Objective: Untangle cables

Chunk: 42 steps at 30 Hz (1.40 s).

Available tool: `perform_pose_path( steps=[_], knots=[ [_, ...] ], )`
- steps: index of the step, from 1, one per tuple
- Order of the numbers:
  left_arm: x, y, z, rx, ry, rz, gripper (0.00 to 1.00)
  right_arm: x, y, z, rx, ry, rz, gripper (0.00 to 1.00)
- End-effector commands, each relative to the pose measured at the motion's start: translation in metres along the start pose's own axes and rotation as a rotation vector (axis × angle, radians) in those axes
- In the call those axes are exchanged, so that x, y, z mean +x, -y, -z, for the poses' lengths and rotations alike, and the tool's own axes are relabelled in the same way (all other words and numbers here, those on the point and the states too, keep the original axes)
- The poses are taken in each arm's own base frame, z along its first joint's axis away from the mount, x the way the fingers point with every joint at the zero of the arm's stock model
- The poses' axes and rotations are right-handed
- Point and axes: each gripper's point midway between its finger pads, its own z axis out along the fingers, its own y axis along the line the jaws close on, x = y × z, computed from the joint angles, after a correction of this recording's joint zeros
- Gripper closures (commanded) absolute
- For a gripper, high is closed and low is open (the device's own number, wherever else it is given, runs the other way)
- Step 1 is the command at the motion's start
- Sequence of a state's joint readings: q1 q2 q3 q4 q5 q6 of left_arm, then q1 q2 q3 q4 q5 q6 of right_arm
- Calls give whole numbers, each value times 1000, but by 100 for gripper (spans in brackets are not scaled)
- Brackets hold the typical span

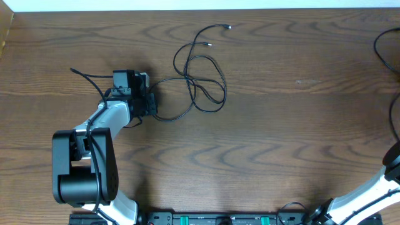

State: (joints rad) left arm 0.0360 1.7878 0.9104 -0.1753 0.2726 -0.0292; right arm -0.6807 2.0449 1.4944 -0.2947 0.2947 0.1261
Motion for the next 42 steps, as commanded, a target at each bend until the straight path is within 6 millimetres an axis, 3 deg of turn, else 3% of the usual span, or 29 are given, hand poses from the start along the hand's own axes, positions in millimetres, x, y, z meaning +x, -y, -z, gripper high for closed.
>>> perform_pose_path(
  steps=[1, 7, 11, 13, 14, 15, 20, 24, 27, 28, 32, 36, 42],
  knots=[
    [8, 2, -4, 8, -23, 9, 93, -1, -13, 4, -89, -17, -18, 1],
    [8, 2, -4, 8, -24, 10, 93, 11, -59, 18, -336, -78, -4, 1],
    [8, 11, -3, 63, -23, 8, 93, 4, -100, 49, -487, -43, 84, 1],
    [-1, 32, 3, 176, 3, -3, 93, -3, -122, 75, -528, 6, 158, 1],
    [-8, 44, 9, 241, 27, -14, 93, -5, -131, 85, -545, 23, 182, 1],
    [-22, 65, 26, 350, 76, -41, 92, -9, -150, 107, -582, 53, 213, 1],
    [-69, 129, 105, 598, 303, -177, 93, 2, -211, 170, -797, 80, 298, 1],
    [-90, 173, 189, 695, 524, -312, 93, 39, -272, 235, -1100, 29, 394, 1],
    [-92, 190, 244, 728, 657, -383, 93, 65, -298, 267, -1199, -5, 454, 1],
    [-89, 196, 275, 742, 719, -406, 93, 84, -315, 290, -1266, -26, 500, 1],
    [-80, 203, 326, 771, 824, -430, 92, 134, -348, 349, -1437, -66, 634, 1],
    [-72, 208, 366, 792, 922, -468, 92, 185, -369, 402, -1552, -70, 787, 1],
    [-69, 208, 385, 787, 978, -458, 93, 255, -379, 465, -1672, -83, 988, 1]
  ],
)
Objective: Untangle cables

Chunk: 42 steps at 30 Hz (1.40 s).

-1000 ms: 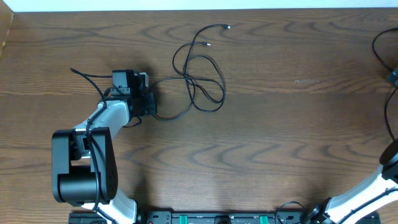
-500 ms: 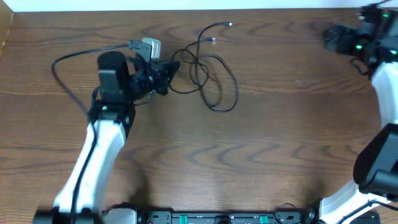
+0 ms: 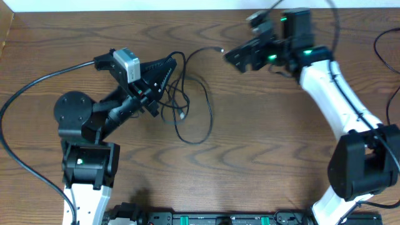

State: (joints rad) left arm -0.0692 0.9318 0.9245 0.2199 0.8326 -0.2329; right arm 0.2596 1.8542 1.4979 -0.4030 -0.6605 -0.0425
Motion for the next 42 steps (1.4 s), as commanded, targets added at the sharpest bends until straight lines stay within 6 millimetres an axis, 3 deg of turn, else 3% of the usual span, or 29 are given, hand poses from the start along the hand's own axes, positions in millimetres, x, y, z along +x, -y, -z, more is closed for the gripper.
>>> perform_pose_path(
  steps=[1, 4, 6, 10, 16, 19, 25, 30, 35, 38, 42],
  knots=[
    [-13, 0, 3, -28, 36, 27, 92, 5, -51, -18, -104, -37, 122, 1],
    [-21, -7, 3, -68, 75, 41, 93, 17, -78, -30, -139, -84, 162, 1],
    [-33, -3, 4, -56, 120, 14, 93, 26, -84, -39, -111, -115, 176, 1],
    [-61, 10, 9, -14, 223, -42, 93, 48, -76, -53, 38, -190, 204, 1],
    [-86, 15, 16, -19, 331, -70, 93, 88, -66, -62, 149, -318, 236, 1],
    [-94, 18, 19, -13, 365, -93, 92, 98, -50, -61, 219, -341, 235, 1],
    [-109, 6, 26, -96, 446, -71, 93, 135, -5, -52, 376, -428, 181, 1],
    [-123, 14, 33, -80, 512, -112, 92, 170, 27, -46, 452, -493, 69, 1],
    [-135, 22, 40, -57, 568, -128, 93, 183, 53, -35, 522, -480, -73, 1],
    [-140, 24, 43, -59, 593, -133, 92, 183, 77, -19, 626, -465, -144, 1],
    [-144, 20, 48, -87, 615, -141, 92, 186, 122, 20, 872, -453, -229, 1]
  ],
)
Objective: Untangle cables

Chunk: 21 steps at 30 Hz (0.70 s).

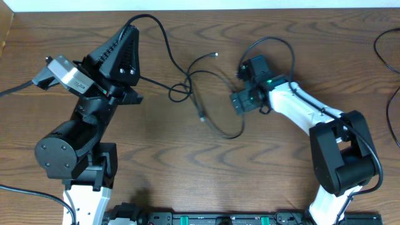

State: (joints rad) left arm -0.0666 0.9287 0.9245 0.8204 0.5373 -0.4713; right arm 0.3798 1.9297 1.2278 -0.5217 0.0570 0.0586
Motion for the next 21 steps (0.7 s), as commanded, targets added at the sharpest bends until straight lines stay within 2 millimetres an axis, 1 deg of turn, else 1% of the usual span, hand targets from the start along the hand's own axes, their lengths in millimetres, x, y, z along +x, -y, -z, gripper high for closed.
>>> perform_pose_path(
  steps=[1, 2, 5, 7, 9, 10, 14, 16, 17, 19, 20, 21],
  knots=[
    [-21, -2, 3, -28, 55, -26, 92, 8, 64, 3, 251, -14, -173, 1],
    [-22, -3, 4, -35, 56, -32, 93, 13, 82, 5, 308, -24, -213, 1],
    [-22, -12, 8, -70, 45, -42, 93, 26, 123, 11, 398, -54, -301, 1],
    [-18, -21, 10, -101, 22, -37, 92, 33, 147, 12, 419, -64, -360, 1],
    [-11, -30, 12, -133, -9, -24, 93, 42, 171, 14, 437, -70, -459, 1],
    [-7, -34, 13, -149, -24, -16, 92, 46, 180, 14, 432, -73, -504, 1],
    [1, -40, 14, -171, -56, 2, 93, 59, 196, 10, 301, -90, -636, 1],
    [4, -42, 13, -175, -62, 7, 92, 65, 204, 10, 268, -95, -705, 1],
    [6, -44, 13, -179, -69, 11, 93, 67, 205, 9, 238, -96, -727, 1],
    [18, -50, 13, -192, -105, 34, 93, 64, 197, 7, 137, -91, -741, 1],
    [28, -57, 14, -212, -139, 57, 92, 59, 189, 6, 61, -83, -713, 1],
    [37, -62, 15, -228, -164, 77, 93, 56, 184, 6, 21, -76, -688, 1]
  ],
)
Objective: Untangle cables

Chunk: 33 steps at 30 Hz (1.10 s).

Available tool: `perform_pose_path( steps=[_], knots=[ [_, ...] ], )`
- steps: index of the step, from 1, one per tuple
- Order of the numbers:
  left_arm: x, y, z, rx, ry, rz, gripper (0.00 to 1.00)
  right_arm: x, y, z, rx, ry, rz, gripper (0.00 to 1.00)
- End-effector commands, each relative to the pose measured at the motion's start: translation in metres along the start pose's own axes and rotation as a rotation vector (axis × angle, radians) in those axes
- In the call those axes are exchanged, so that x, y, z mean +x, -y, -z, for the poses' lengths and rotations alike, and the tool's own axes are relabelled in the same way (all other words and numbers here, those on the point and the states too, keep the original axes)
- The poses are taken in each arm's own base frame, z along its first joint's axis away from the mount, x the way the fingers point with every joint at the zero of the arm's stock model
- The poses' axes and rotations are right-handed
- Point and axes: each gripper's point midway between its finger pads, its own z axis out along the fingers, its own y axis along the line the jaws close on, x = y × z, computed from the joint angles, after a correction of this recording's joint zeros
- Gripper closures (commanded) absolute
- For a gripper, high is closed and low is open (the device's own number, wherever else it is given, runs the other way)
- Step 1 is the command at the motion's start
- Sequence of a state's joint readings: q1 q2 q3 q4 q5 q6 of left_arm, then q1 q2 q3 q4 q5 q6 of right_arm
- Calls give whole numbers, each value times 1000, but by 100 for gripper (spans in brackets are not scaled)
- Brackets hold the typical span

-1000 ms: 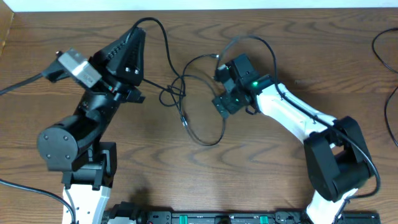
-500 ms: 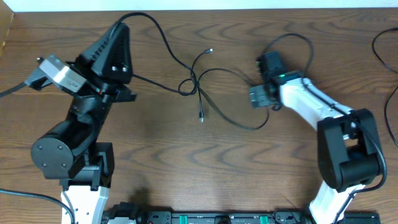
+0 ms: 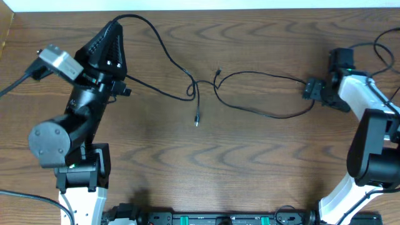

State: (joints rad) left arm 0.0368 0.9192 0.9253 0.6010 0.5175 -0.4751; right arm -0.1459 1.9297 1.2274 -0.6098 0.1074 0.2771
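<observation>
Two thin black cables lie spread over the wooden table and still cross at one small knot [image 3: 193, 89]. One cable [image 3: 164, 49] runs from that knot up and left to my left gripper [image 3: 115, 26], which is raised at the upper left and shut on it. Its loose plug [image 3: 196, 122] hangs below the knot. The other cable [image 3: 265, 75] starts at a plug [image 3: 218, 72] and runs as a long flat loop to my right gripper [image 3: 310, 89], which is low at the far right and shut on it.
Another black cable [image 3: 379, 41] curls along the right edge of the table behind the right arm. The table's far edge [image 3: 200, 9] runs along the top. A rail with green connectors [image 3: 219, 219] lies at the near edge.
My right gripper has moved from the table's middle to the far right with its cable, and the loop is now drawn out long and flat. The left gripper has shifted slightly left.
The cables first lay in tangled loops at the centre, with my left gripper low at their left end and the right arm away. Then the left gripper held a cable raised while the right one hovered above. The right then gripped near the centre; now the cables are stretched apart.
</observation>
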Motion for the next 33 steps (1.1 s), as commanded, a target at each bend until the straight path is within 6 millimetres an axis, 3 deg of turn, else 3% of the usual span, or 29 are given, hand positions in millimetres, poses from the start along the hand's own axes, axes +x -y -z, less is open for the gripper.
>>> perform_pose_path(
  steps=[1, 5, 9, 16, 21, 25, 26, 28, 29, 30, 33],
  knots=[
    [19, -16, -6, -44, -65, 53, 92, 10, -35, 3, -220, -55, 51, 3],
    [64, -35, -20, -75, -177, 134, 93, 4, -37, 3, -228, -33, 26, 1],
    [120, -37, -38, -32, -297, 205, 92, -1, -46, 5, -281, -19, 12, 1],
    [222, -19, -57, 60, -495, 314, 92, -7, -68, 15, -437, -1, 45, 1],
    [295, -5, -51, 68, -659, 389, 92, -19, -82, 34, -593, 40, 61, 1],
    [340, 9, -42, 78, -762, 427, 92, -27, -87, 47, -670, 71, 63, 1],
    [348, 12, -40, 80, -780, 434, 87, -28, -88, 50, -679, 77, 65, 1],
    [364, 16, -36, 78, -815, 452, 58, -30, -88, 54, -681, 87, 68, 1],
    [369, 16, -34, 71, -828, 468, 24, -30, -88, 56, -682, 91, 70, 1],
    [374, 16, -32, 60, -840, 488, 3, -31, -88, 58, -684, 97, 75, 1],
    [380, 14, -29, 37, -863, 520, 2, -33, -90, 66, -699, 111, 84, 1]
  ],
)
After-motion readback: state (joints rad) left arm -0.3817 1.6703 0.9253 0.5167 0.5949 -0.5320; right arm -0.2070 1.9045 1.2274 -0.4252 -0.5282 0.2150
